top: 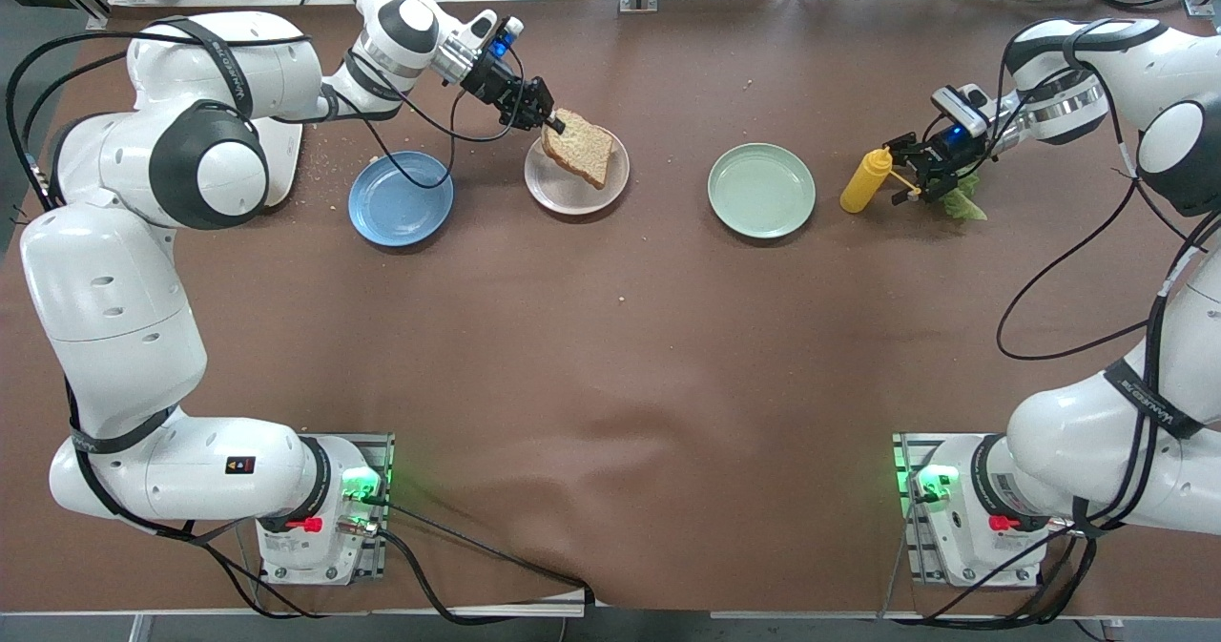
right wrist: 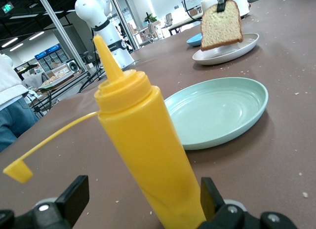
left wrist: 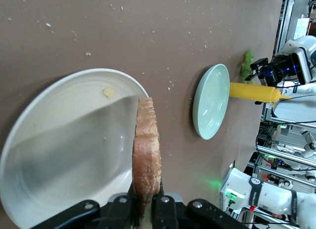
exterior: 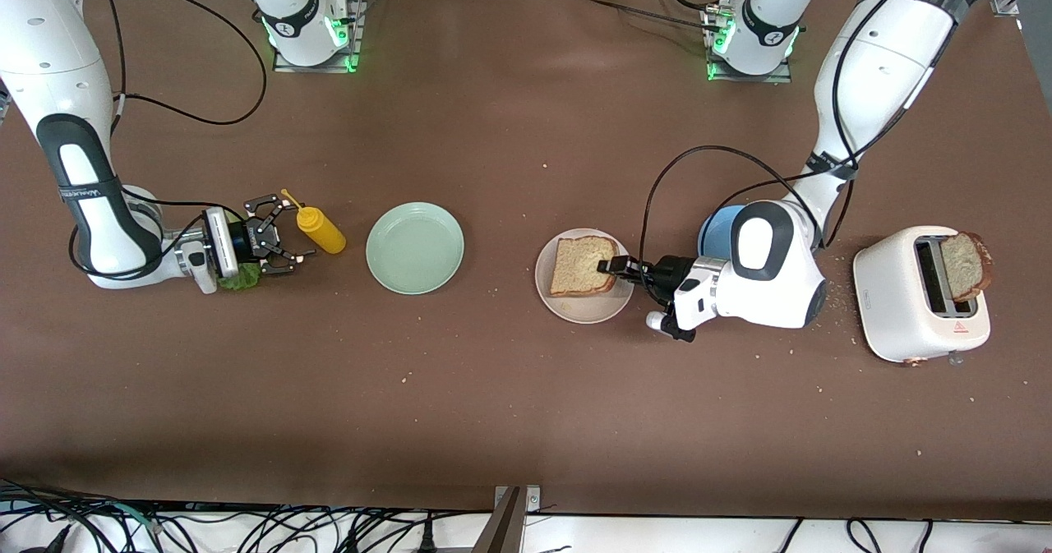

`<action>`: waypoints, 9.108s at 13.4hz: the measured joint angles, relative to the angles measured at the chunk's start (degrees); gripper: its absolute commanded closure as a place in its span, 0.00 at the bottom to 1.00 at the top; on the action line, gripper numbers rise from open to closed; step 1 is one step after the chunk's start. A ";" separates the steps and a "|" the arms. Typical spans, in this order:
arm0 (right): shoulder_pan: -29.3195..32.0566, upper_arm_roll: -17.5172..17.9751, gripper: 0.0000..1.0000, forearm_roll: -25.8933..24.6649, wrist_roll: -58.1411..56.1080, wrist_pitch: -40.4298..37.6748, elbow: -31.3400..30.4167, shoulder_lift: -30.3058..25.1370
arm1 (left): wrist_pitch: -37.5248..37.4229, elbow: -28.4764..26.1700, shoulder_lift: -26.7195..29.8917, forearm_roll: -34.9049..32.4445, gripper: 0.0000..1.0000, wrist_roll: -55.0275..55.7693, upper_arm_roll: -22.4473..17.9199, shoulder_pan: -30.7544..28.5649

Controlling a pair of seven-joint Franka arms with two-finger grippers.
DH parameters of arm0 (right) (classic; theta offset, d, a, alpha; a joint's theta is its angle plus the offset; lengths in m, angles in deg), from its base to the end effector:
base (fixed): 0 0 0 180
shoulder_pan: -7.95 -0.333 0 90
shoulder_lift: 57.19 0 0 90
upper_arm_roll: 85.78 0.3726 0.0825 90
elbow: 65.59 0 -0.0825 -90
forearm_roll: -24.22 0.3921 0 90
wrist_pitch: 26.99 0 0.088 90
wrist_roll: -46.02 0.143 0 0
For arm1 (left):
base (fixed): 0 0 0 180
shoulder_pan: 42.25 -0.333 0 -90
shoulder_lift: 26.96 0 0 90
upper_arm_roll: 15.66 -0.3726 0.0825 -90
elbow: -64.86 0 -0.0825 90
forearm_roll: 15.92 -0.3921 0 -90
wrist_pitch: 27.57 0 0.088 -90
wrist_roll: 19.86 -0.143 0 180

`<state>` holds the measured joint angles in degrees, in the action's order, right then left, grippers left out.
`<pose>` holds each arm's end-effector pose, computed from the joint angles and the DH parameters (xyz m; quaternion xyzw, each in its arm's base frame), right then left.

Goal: Make sandwich in beige plate with both arms

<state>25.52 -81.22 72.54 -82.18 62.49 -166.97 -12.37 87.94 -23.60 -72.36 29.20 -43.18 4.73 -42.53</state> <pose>0.5883 -0.0282 0.1412 -0.5823 -0.5669 -0.2234 0.5382 0.6787 -0.2715 0.2231 0.8834 -0.0953 -0.1239 0.4418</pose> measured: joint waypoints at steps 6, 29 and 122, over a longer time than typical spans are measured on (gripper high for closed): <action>-0.73 0.69 0.23 3.71 -2.36 -0.09 -0.43 1.89 | 3.01 0.05 -2.63 1.59 0.00 -3.50 -0.02 -0.29; -30.88 1.22 1.00 -14.71 48.05 24.40 15.21 -10.74 | -21.73 0.82 34.20 -49.61 0.00 12.32 -1.06 -8.99; -6.07 -11.22 0.02 2.08 7.01 -2.82 8.07 3.74 | -23.64 -4.70 44.17 -44.84 0.00 24.19 -12.55 -1.11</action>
<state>19.44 -92.45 74.62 -75.17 59.67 -158.89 -8.64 64.30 -28.30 -28.19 -15.64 -18.99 -7.82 -43.63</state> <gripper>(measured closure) 0.022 0.000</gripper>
